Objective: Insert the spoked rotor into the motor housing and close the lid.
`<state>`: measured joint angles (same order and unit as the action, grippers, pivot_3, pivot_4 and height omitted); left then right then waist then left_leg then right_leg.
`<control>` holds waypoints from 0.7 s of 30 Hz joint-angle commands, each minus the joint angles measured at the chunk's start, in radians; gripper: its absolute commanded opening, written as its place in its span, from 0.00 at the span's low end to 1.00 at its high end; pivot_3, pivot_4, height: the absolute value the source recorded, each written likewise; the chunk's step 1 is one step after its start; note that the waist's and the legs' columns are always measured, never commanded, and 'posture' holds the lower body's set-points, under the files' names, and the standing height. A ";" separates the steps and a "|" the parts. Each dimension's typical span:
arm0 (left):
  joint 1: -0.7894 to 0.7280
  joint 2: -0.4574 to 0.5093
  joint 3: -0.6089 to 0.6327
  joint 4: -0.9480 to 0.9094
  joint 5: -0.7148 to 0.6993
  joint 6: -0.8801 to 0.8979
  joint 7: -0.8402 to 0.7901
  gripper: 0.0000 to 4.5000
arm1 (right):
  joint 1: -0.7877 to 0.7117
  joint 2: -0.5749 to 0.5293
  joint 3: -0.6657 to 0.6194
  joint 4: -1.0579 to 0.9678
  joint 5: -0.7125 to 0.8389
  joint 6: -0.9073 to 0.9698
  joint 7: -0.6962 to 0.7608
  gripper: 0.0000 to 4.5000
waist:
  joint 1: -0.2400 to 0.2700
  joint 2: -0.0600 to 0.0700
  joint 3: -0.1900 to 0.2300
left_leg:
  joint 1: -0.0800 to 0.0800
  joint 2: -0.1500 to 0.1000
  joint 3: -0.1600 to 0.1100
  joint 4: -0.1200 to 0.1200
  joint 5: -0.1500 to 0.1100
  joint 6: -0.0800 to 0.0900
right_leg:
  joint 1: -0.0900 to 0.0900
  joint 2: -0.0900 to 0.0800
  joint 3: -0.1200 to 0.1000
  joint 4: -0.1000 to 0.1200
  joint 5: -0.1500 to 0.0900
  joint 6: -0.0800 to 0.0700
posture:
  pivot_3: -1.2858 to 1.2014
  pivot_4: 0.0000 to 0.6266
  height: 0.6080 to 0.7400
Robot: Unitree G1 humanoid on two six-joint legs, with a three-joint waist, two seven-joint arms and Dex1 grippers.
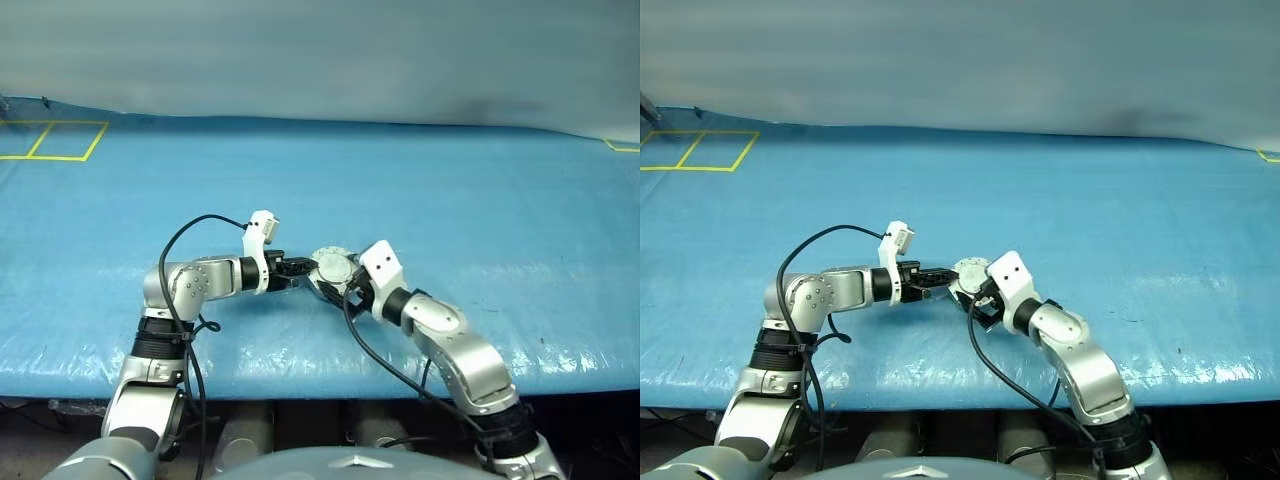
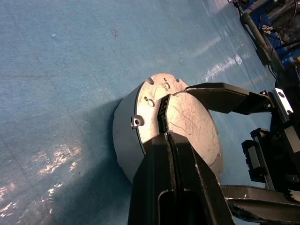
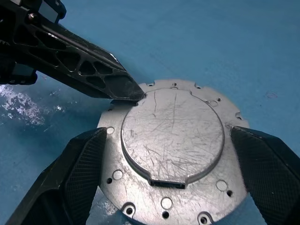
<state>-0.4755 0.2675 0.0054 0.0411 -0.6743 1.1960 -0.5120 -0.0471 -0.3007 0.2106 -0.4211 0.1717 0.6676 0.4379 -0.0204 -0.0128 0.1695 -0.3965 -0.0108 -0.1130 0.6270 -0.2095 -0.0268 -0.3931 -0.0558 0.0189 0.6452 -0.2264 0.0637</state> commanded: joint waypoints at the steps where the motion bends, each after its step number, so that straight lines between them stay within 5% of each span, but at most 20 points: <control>1: 0.007 0.004 -0.015 0.010 0.021 0.015 0.010 0.00 | 0.068 -0.004 -0.087 -0.098 0.098 0.047 0.022 0.99 | 0.000 0.000 0.000 | 0.000 0.000 0.000 0.000 0.000 0.000 | 0.000 0.000 0.000 -0.001 0.000 0.000 | 0.52 0.24 1.00; 9: 0.011 0.011 -0.018 0.015 0.025 0.004 -0.009 0.00 | 0.173 0.106 -0.330 -0.154 0.477 0.166 0.031 0.99 | -0.001 0.000 0.000 | -0.002 0.001 0.000 -0.001 0.000 0.000 | -0.001 0.000 0.000 -0.001 0.000 0.000 | 0.52 0.24 1.00; 21: 0.018 0.019 -0.039 0.004 0.033 -0.005 -0.016 0.00 | 0.128 0.350 -0.421 0.088 0.680 0.269 -0.187 0.99 | 0.000 0.001 0.000 | -0.003 0.000 0.001 -0.003 0.000 0.000 | -0.003 0.000 0.000 -0.001 0.000 -0.001 | 0.52 0.24 1.00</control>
<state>-0.4719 0.2805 -0.0101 0.0404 -0.6664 1.1856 -0.5332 0.0842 0.0363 -0.2112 -0.3398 0.8175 0.9269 0.2690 -0.0205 -0.0117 0.1695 -0.3993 -0.0104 -0.1125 0.6244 -0.2098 -0.0264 -0.3965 -0.0563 0.0189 0.6441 -0.2268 0.0627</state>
